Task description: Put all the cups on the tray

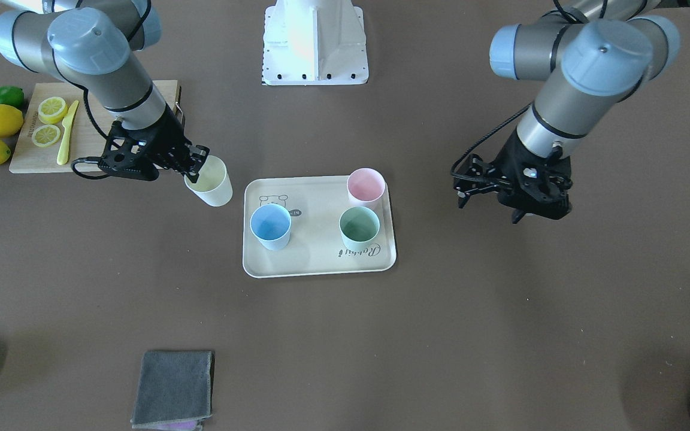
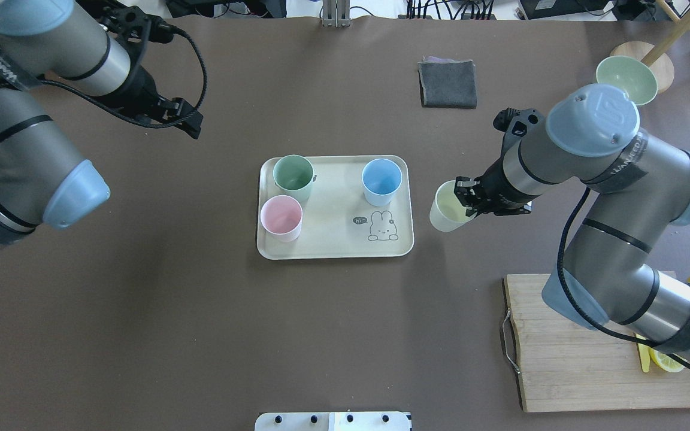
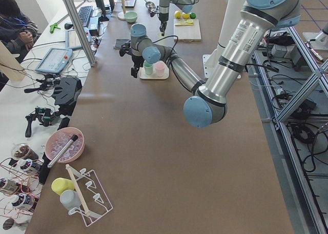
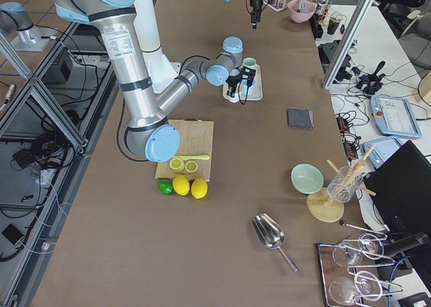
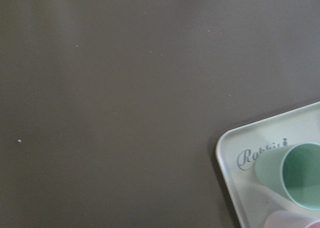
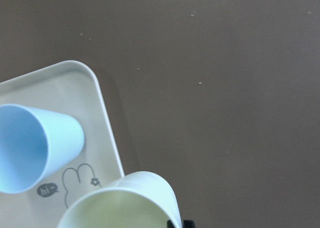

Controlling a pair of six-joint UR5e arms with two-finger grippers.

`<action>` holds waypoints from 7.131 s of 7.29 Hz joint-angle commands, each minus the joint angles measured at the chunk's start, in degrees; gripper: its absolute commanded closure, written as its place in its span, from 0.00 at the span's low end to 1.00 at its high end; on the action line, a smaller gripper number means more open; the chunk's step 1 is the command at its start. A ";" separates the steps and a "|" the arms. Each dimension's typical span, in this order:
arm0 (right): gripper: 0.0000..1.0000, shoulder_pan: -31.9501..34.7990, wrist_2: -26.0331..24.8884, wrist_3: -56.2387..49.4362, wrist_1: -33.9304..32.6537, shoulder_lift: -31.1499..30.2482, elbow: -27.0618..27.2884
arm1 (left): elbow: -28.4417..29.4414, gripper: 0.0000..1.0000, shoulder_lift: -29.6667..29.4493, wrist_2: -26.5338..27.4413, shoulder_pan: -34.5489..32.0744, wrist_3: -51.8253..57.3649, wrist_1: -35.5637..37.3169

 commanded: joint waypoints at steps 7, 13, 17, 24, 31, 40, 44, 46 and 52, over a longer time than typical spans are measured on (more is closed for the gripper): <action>0.01 -5.06 -6.62 6.13 -0.40 10.10 -6.62 | 2.55 0.02 4.70 -1.83 -5.76 8.34 -0.55; 0.00 13.01 2.42 -14.97 -8.64 1.97 0.83 | 3.69 0.02 16.45 -7.62 -22.86 27.30 0.06; 0.00 33.12 10.77 -53.62 -22.67 -4.65 0.68 | 9.32 0.02 22.27 -11.07 -34.85 40.43 0.15; 0.00 50.57 12.63 -90.81 -26.41 -20.55 -11.35 | 6.71 0.02 19.02 -8.51 -35.91 46.66 24.32; 0.00 50.57 13.06 -90.63 -12.26 -25.23 -15.49 | 6.42 0.02 19.82 -8.95 -35.73 46.22 23.97; 0.00 50.57 13.06 -90.63 -12.26 -25.23 -15.40 | 5.28 0.02 19.99 -8.34 -37.66 46.40 23.88; 0.00 50.57 13.15 -90.63 -12.26 -25.14 -15.23 | 5.45 0.02 21.82 -8.34 -38.19 46.40 23.62; 0.00 50.57 13.15 -90.63 -12.26 -25.23 -15.14 | 5.19 0.02 25.77 -8.34 -38.37 46.22 15.40; 0.00 50.57 13.50 -90.63 -12.26 -25.31 -14.97 | 5.54 0.02 25.62 -5.52 -38.11 44.74 15.70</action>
